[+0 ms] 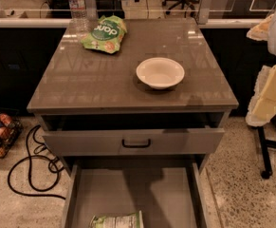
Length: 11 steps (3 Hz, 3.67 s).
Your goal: Pick green jalapeno chip bag from middle drawer and place on counter
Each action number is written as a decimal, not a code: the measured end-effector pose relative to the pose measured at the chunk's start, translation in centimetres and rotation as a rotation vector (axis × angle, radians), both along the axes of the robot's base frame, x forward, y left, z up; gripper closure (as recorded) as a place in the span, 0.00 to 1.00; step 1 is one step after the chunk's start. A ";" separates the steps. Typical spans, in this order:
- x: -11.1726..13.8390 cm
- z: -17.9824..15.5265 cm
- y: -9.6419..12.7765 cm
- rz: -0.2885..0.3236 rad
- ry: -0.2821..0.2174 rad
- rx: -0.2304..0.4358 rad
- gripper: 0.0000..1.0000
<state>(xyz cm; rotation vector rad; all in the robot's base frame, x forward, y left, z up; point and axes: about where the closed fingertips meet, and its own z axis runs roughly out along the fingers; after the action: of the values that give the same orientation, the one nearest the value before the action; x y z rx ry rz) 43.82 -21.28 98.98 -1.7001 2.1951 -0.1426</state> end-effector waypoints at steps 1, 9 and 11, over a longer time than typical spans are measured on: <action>0.0 0.0 0.0 0.000 0.000 0.000 0.00; -4.0 -26.5 10.4 0.179 0.020 0.176 0.00; -4.8 -35.3 14.3 0.285 0.014 0.150 0.00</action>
Offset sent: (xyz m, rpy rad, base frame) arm 0.0033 0.0148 -0.0582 -0.0461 0.0179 0.0039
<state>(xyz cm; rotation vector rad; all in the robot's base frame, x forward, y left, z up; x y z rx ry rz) 39.03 -6.99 63.67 -1.9073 1.8941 0.1047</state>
